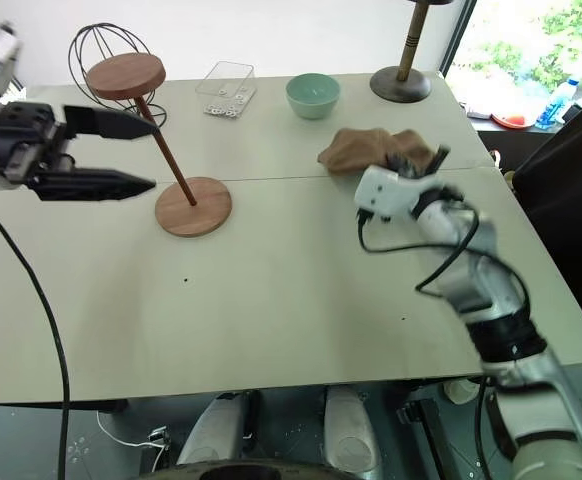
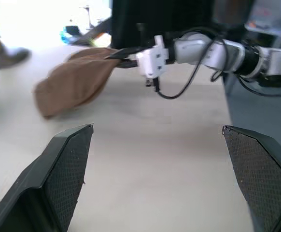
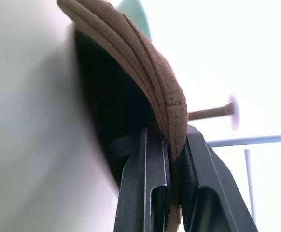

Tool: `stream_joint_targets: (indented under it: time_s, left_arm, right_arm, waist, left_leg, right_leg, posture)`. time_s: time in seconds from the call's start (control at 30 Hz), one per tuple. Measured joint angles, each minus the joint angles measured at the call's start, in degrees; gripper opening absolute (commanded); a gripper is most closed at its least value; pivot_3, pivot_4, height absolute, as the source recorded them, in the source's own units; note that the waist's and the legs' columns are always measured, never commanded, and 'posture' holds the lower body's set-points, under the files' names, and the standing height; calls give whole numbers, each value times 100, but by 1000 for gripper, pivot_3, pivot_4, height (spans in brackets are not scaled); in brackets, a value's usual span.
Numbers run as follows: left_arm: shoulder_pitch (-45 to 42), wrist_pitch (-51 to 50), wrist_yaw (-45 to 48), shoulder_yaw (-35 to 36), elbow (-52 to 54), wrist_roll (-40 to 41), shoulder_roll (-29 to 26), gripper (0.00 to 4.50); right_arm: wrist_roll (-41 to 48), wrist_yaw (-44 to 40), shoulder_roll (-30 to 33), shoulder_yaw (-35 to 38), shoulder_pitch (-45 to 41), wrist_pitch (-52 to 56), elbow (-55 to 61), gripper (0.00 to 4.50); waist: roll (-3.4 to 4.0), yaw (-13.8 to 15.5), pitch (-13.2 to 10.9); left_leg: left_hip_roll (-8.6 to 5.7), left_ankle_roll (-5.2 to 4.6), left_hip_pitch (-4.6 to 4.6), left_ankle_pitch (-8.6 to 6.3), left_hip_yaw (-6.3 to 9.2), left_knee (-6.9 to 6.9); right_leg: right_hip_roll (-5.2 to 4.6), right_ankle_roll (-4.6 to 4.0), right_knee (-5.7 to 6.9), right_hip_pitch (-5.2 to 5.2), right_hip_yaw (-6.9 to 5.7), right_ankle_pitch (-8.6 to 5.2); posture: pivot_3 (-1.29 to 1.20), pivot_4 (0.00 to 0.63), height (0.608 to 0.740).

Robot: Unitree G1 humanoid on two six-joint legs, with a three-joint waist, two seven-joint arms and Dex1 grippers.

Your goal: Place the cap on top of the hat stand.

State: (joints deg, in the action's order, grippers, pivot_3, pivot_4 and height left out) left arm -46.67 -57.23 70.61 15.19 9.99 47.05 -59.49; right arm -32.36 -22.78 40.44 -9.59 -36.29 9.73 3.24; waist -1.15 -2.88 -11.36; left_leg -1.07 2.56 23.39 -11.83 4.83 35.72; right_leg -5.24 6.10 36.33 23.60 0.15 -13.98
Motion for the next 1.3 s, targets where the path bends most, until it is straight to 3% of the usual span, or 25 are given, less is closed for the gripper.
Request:
stream_joint_targets:
  time_s: [0.17, 0.33, 0.53, 0.73, 0.9, 1.1, 1.3]
  left_arm:
    - [767, -477, -990, 1409, 527, 422, -27, 4500]
    - [1762, -900, -1743, 2907, 1067, 683, -88, 4500]
    - [2617, -1207, -2041, 4377, 1225, 704, -413, 4500]
    - [3496, -1351, -2060, 5500, 1156, 592, -482, 4500]
    - [3815, -1322, -2077, 5680, 1097, 576, -478, 4500]
    - [3752, -1308, -2192, 5747, 1005, 656, -524, 4500]
    - [3349, -1153, -2499, 5196, 904, 866, -632, 4500]
  right_arm:
    - [400, -79, -412, 35, -1818, -522, -535, 38]
    - [838, 44, -1385, -127, -3182, -1269, -1828, 38]
    - [1480, 2, -2366, -194, -4056, -2042, -2774, 38]
    - [1882, -336, -2923, -362, -4168, -2660, -3081, 38]
    - [1993, -803, -3254, -854, -3684, -3190, -3077, 38]
    - [1854, -684, -3316, -1005, -3565, -3253, -3480, 38]
    - [1670, -287, -3228, -943, -3573, -3095, -3825, 38]
  waist:
    - [-2, -76, 1]
    - [-6, -113, 3]
    - [-8, -99, 4]
    - [-12, -117, 7]
    - [-18, -103, 10]
    - [-19, -109, 11]
    - [-18, -107, 10]
  left_leg:
    - [7, 1, -7, 0, 3, -31]
    - [8, 5, -4, 3, 0, -48]
    - [7, 13, -2, 6, -1, -55]
    - [7, 17, -4, 8, -2, -60]
    - [12, 20, -3, 10, -1, -59]
    - [12, 34, -5, 17, -3, -59]
    - [12, 47, -3, 25, -4, -61]
  right_leg:
    - [8, 2, 4, 9, 0, 2]
    - [8, 0, 6, 23, 8, 4]
    - [9, -5, 7, 34, 13, 7]
    - [10, -9, 10, 40, 15, 9]
    - [14, -12, 31, 50, 16, 8]
    - [17, -18, 45, 61, 22, 10]
    - [17, -23, 64, 74, 29, 9]
  posture:
    - [0, 150, 740]
    - [0, 150, 740]
    - [0, 150, 740]
    - [0, 150, 740]
    - [0, 150, 740]
    - [0, 150, 740]
    - [0, 150, 740]
